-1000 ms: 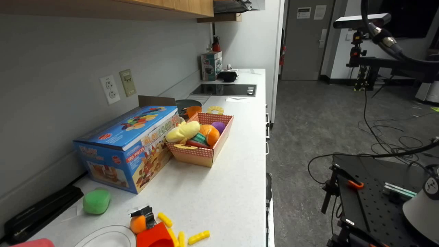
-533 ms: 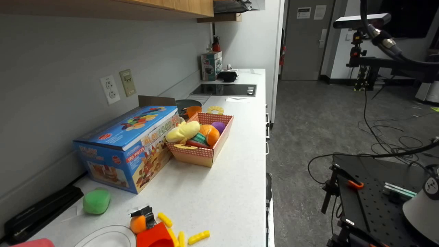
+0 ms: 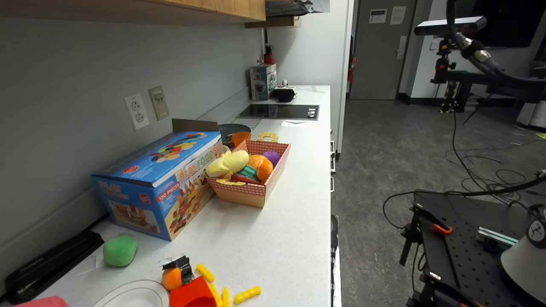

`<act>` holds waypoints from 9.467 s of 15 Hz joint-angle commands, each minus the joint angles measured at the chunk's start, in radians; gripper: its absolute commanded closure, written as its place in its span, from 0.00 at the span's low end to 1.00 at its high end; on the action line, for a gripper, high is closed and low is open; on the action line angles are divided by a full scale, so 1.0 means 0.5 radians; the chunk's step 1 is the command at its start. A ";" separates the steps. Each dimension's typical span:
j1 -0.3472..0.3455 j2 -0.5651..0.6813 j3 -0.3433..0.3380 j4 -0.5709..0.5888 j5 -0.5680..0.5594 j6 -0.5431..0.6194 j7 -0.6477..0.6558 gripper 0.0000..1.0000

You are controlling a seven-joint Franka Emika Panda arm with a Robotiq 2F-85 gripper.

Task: Open the right door on the first upper cabinet from the left

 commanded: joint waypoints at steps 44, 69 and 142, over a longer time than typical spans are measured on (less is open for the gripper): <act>-0.056 0.181 -0.170 0.165 -0.637 -0.243 0.399 0.00; -0.002 -0.361 -0.588 -0.548 1.031 0.282 -0.448 0.00; -0.228 -0.606 -0.378 -0.537 0.787 -0.687 -1.146 0.00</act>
